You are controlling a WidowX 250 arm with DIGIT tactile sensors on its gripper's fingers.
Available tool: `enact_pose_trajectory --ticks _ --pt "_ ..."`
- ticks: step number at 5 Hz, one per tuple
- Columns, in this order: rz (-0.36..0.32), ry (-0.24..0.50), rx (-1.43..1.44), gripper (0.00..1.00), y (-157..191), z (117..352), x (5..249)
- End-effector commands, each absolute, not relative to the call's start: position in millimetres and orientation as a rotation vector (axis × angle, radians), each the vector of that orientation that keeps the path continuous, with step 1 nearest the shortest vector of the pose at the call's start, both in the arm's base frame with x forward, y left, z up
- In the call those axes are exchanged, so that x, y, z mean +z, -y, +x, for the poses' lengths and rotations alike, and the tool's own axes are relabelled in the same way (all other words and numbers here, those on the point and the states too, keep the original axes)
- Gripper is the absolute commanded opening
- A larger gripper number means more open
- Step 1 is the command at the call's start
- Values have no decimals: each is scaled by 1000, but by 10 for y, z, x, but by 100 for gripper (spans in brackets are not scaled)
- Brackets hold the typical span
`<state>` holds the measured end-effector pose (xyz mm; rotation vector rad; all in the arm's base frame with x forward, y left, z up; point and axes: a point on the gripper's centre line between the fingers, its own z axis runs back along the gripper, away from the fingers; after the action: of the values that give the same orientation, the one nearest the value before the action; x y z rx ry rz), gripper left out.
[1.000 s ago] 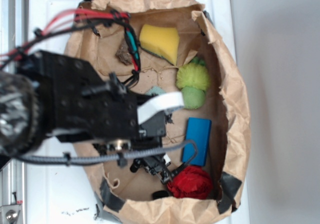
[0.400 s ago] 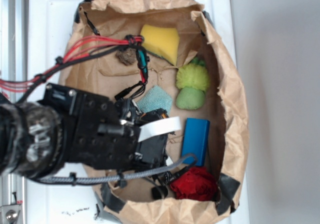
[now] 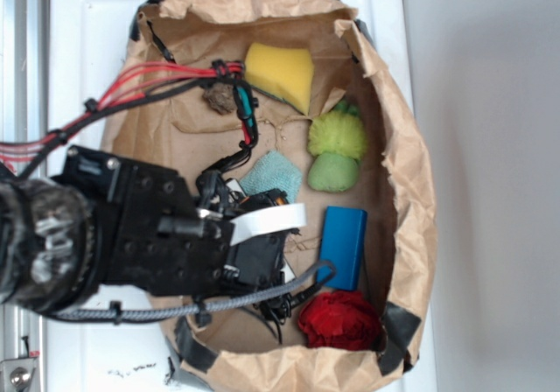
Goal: Grab the blue cloth.
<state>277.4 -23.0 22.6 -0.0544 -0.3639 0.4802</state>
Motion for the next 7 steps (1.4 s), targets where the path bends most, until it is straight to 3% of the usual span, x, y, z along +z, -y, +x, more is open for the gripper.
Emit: enact_pose_trajectory --ticks 1,3,6,7 --pt "-82 408 452 0 211 2817 410" --pt "-87 420 450 0 106 2832 628" --pt "-86 436 332 0 -138 2784 1224" --pt "-49 453 259 0 -219 2796 1393"
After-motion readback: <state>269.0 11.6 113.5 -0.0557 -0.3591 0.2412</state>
